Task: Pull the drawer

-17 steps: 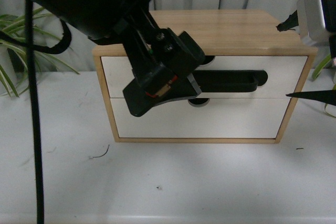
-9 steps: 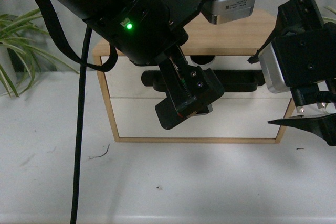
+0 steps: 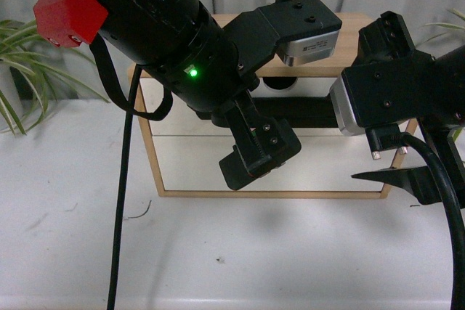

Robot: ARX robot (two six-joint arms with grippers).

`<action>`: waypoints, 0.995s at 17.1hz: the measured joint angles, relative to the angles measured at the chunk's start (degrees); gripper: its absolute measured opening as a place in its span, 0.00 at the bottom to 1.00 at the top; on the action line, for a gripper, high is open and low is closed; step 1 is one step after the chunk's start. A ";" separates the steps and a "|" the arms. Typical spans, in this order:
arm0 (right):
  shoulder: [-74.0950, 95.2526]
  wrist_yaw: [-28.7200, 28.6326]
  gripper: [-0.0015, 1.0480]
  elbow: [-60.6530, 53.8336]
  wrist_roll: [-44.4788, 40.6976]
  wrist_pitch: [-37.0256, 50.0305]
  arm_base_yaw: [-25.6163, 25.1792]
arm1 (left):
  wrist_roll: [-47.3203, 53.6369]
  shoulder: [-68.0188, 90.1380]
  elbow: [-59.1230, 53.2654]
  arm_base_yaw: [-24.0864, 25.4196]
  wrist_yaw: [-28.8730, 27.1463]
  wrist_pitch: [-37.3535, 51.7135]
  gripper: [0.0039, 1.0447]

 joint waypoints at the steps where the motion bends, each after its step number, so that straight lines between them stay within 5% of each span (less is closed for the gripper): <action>1: 0.28 0.00 0.94 0.28 0.24 0.02 0.15 | 0.00 0.31 0.04 0.22 -0.31 0.48 0.94; 17: 4.66 -0.02 0.94 -2.03 3.02 5.03 1.09 | -1.09 4.15 -0.79 -1.49 -0.66 3.87 0.94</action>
